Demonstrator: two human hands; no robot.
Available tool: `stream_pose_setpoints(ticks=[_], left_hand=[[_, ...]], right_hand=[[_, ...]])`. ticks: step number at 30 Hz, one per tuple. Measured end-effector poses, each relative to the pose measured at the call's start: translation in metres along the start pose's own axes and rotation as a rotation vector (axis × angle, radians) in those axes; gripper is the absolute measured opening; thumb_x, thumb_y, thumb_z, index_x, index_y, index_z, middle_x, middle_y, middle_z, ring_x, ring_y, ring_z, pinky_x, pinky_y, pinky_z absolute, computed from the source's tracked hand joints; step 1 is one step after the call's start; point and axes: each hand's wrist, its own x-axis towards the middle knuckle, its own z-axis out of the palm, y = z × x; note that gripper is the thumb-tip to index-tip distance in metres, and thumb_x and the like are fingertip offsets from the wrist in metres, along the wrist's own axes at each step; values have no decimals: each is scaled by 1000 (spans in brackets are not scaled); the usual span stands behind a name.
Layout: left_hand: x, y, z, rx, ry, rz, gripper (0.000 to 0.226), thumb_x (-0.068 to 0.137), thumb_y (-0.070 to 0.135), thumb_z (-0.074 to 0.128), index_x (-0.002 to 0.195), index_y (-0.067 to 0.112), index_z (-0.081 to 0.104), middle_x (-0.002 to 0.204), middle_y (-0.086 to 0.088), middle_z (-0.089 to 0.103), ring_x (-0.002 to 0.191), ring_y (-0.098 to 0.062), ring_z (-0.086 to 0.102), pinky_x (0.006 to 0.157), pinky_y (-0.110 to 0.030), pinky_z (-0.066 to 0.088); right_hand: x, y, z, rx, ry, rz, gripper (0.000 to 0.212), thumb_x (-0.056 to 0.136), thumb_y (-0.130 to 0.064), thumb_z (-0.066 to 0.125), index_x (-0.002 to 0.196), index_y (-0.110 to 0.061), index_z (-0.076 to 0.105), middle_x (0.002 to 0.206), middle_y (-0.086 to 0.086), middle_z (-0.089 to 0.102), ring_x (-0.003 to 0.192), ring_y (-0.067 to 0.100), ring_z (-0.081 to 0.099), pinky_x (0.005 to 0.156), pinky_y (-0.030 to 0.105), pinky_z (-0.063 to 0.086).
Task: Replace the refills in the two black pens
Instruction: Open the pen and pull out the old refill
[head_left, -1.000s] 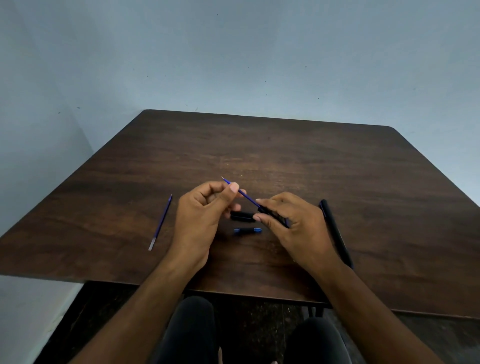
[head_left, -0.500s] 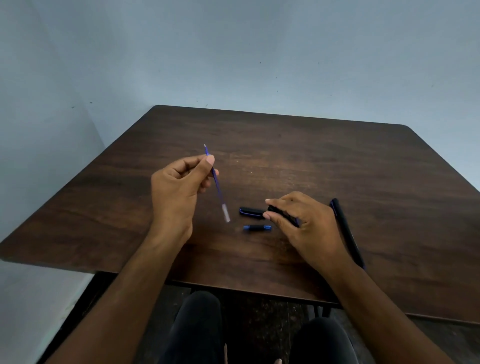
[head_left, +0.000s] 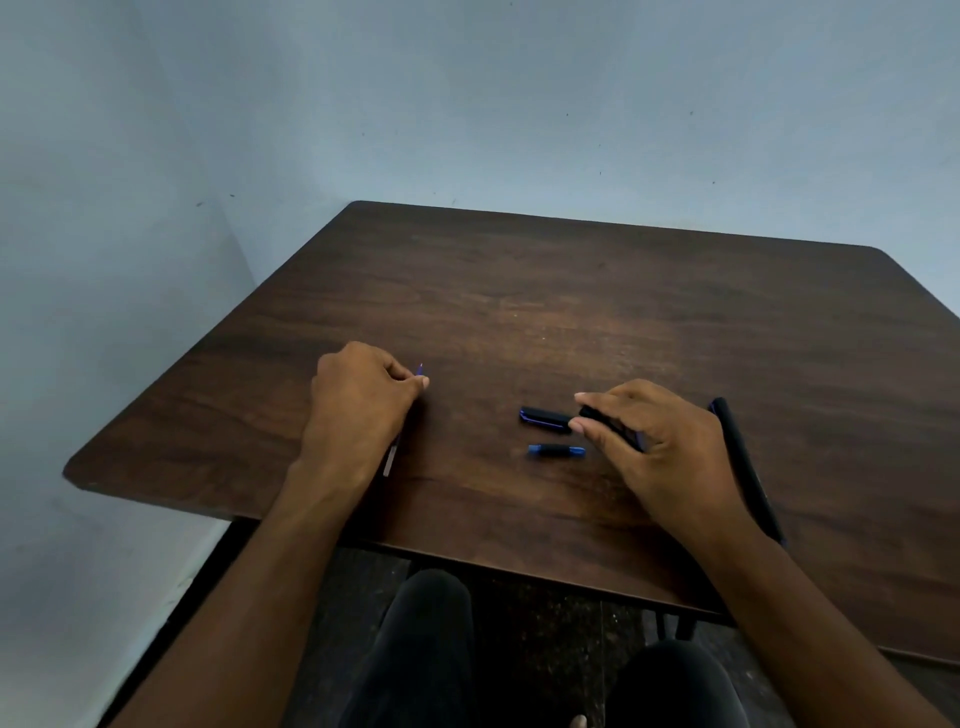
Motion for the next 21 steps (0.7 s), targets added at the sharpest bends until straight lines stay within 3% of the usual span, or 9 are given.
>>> stream_pose_setpoints(ticks=[3,8,15,21], left_hand=[[0,0,4,64,-2,-30,16,79,37,82,75,23,78,78,1,73,80,-13,67,77,-29,55],[-1,2,10,103,17,-24,15,79,37,83,74,24,76,80,-4,73,79,-20,68,75,-31,57],[-1,2,13,125,-1,-32,29,80,38,82,60,31,63,80,-2,71,77,-16,64,67,-28,47],[0,1,11,120,15,-29,24,79,38,82,65,30,65,81,0,70,75,-12,61,67,-27,48]], right_hand=[[0,-1,1,13,7,-1,31,86,-24,74,115,-13,74,94,-15,63,84,-12,57,81,-3,39],[-1,0,1,3,6,-3,31,86,-24,75,115,-13,74,94,-13,65,82,-4,59,80,-2,40],[-1,0,0,18,13,-11,30,86,-24,75,114,-13,75,94,-9,68,82,1,61,81,0,41],[-1,-1,0,28,19,-15,30,86,-23,76,115,-13,75,94,-8,68,83,2,62,80,2,43]])
